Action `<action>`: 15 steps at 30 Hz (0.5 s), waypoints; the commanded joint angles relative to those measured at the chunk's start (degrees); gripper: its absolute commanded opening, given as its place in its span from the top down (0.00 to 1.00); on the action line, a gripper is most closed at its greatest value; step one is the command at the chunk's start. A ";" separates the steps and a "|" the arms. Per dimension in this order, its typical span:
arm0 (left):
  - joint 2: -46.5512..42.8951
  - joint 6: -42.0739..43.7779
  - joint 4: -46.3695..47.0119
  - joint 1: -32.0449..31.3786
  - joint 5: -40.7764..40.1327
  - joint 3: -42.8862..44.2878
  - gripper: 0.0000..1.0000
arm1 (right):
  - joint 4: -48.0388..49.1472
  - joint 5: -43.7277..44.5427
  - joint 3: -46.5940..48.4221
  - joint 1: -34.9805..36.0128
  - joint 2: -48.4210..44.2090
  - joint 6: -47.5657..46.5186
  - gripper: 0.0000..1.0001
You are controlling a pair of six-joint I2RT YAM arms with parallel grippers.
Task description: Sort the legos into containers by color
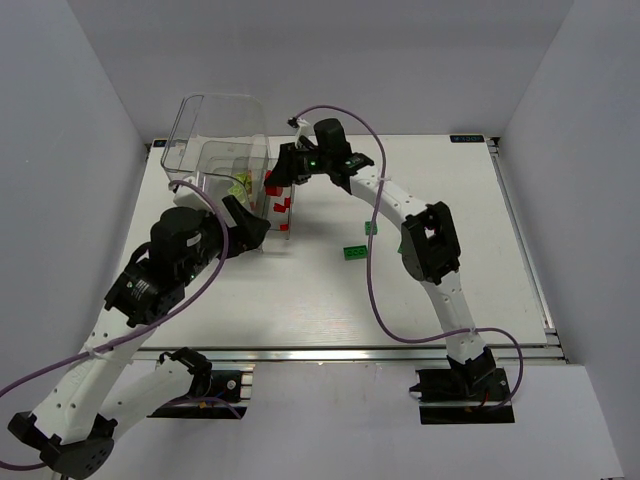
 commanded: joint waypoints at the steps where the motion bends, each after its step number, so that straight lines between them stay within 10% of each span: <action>1: -1.46 -1.03 -0.03 0.04 -0.67 0.57 0.11 | 3.37 1.01 0.77 -1.16 -1.71 -0.98 0.44; 11: 2.67 -0.51 4.63 0.04 2.14 -0.05 0.15 | 4.06 -0.05 1.03 -1.42 -3.55 -3.98 0.32; 15: 3.47 -0.24 4.72 0.04 2.05 0.39 0.18 | 5.21 1.27 0.95 -2.04 -4.78 -3.89 0.49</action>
